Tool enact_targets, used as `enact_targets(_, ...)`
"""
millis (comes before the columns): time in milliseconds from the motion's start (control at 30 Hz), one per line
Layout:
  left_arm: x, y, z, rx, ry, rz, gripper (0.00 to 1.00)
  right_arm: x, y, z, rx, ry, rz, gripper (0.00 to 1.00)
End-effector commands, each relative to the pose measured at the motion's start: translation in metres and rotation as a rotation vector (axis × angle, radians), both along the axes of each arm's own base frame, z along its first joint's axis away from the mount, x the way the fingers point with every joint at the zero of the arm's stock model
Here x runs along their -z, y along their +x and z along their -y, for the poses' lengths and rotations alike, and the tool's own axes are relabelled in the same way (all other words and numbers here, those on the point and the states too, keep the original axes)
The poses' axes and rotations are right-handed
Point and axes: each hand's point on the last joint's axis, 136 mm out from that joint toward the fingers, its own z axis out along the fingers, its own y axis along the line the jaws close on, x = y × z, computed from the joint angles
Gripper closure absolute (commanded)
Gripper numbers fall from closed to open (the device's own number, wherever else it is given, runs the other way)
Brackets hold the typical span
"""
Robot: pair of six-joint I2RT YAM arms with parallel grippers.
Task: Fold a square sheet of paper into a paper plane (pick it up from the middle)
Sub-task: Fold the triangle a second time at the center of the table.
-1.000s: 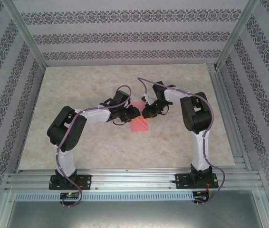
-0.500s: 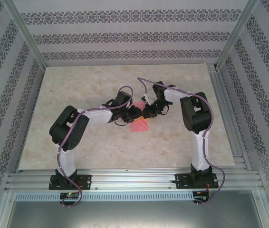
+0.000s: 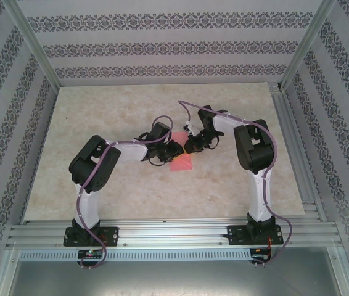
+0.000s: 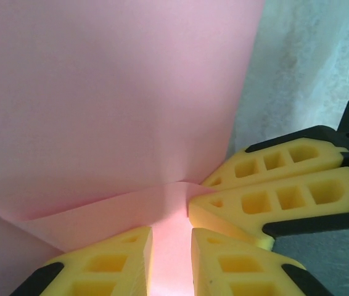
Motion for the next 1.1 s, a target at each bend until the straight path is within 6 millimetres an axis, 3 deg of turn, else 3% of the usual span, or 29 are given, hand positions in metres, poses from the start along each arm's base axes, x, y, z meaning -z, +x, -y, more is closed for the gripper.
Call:
enact_targets(0, 0.014, -0.002, -0.001, -0.021, 0.030, -0.007, 0.75, 0.002, 0.005, -0.003, -0.012, 0.004, 0.012, 0.92)
enact_targets(167, 0.013, -0.004, 0.001, -0.014, 0.018, -0.006, 0.74, 0.002, 0.005, -0.002, -0.011, 0.001, 0.012, 0.92)
enact_targets(433, -0.034, 0.002, 0.019, 0.021, -0.112, 0.074, 0.72, 0.004, 0.004, -0.001, -0.012, -0.007, 0.003, 0.92)
enact_targets(533, -0.044, 0.001, 0.025, 0.025, -0.150, 0.087, 0.71, 0.004, 0.004, -0.001, -0.012, -0.005, 0.004, 0.92)
enact_targets(867, -0.017, -0.011, 0.033, -0.012, -0.178, 0.003, 0.80, 0.005, 0.005, -0.001, -0.011, -0.008, 0.004, 0.92)
enact_targets(1067, 0.000, -0.017, 0.016, -0.065, -0.100, -0.025, 0.86, 0.005, 0.004, -0.001, -0.010, -0.008, 0.002, 0.92)
